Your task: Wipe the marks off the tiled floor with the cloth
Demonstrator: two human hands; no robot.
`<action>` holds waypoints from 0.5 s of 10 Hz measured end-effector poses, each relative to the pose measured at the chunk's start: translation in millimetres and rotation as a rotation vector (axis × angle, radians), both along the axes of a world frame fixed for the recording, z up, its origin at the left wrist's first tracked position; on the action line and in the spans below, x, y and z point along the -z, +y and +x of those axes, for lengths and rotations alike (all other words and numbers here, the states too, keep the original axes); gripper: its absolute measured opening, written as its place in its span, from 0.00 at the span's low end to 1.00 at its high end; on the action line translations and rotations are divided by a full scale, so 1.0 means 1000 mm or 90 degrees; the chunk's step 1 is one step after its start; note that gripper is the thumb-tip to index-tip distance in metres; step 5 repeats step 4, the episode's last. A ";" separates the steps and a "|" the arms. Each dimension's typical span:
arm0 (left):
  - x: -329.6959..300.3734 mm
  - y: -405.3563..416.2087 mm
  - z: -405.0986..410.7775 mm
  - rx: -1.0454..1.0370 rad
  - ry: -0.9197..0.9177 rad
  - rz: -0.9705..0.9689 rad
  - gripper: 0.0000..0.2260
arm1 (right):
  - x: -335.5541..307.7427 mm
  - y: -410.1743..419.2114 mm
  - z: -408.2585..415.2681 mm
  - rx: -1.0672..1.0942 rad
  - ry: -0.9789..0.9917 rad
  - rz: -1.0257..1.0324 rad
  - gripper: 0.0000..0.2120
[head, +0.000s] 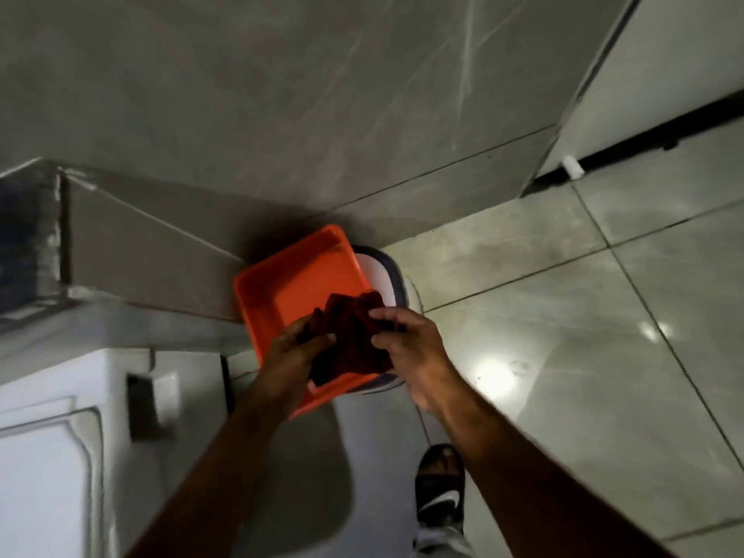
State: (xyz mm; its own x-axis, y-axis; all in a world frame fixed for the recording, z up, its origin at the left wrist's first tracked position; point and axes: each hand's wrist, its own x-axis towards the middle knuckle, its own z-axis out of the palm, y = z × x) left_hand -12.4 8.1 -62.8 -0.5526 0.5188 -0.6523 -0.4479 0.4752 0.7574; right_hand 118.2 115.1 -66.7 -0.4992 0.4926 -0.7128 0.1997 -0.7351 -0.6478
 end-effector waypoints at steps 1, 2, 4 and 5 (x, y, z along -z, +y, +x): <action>0.032 -0.012 -0.015 -0.075 0.070 -0.054 0.15 | 0.027 -0.003 -0.040 -0.095 -0.045 0.056 0.21; 0.052 -0.014 -0.017 -0.056 0.062 -0.106 0.27 | 0.050 -0.010 -0.052 -0.197 -0.083 0.096 0.23; 0.065 0.013 0.000 0.120 0.302 -0.301 0.29 | 0.054 -0.013 -0.028 -0.212 -0.088 0.240 0.21; 0.065 0.013 0.000 0.120 0.302 -0.301 0.29 | 0.054 -0.013 -0.028 -0.212 -0.088 0.240 0.21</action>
